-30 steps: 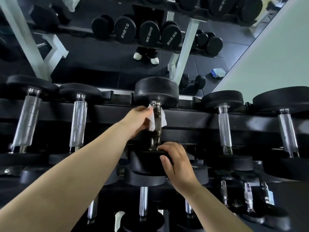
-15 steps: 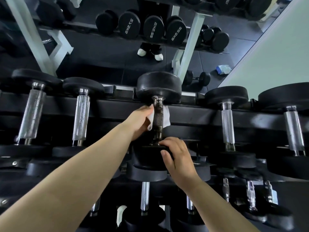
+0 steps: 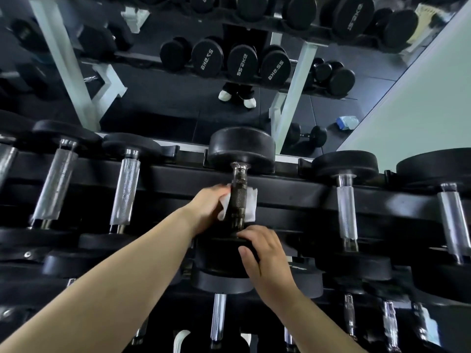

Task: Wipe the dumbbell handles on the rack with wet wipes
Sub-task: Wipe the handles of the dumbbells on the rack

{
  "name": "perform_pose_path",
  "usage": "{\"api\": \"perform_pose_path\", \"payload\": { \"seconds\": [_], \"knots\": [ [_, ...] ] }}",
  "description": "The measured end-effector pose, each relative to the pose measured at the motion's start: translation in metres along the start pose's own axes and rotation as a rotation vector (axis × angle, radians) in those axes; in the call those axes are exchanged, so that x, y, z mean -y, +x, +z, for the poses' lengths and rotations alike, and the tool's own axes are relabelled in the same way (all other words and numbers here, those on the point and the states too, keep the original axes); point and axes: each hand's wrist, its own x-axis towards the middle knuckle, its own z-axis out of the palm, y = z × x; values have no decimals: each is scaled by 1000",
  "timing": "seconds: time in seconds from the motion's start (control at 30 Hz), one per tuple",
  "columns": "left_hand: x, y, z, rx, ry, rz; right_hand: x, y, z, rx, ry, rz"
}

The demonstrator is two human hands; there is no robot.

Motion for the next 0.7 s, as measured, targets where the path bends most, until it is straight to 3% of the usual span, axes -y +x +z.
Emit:
{"api": "perform_pose_path", "payload": {
  "seconds": [0.1,0.27,0.4,0.53,0.7],
  "knots": [
    [5,-14,-16,60,186,-36,1,1,-4,58,0,-4],
    [-12,-43,-31,-128,84,23,9,12,-19,258,110,186],
    [-19,-74,-31,-39,127,116,29,40,-25,155,252,260],
    [-16,-100,-44,-1,169,200,59,63,-16,408,381,266],
    [-1,-122,-95,-319,588,385,94,73,16,520,304,269]
  ]
}}
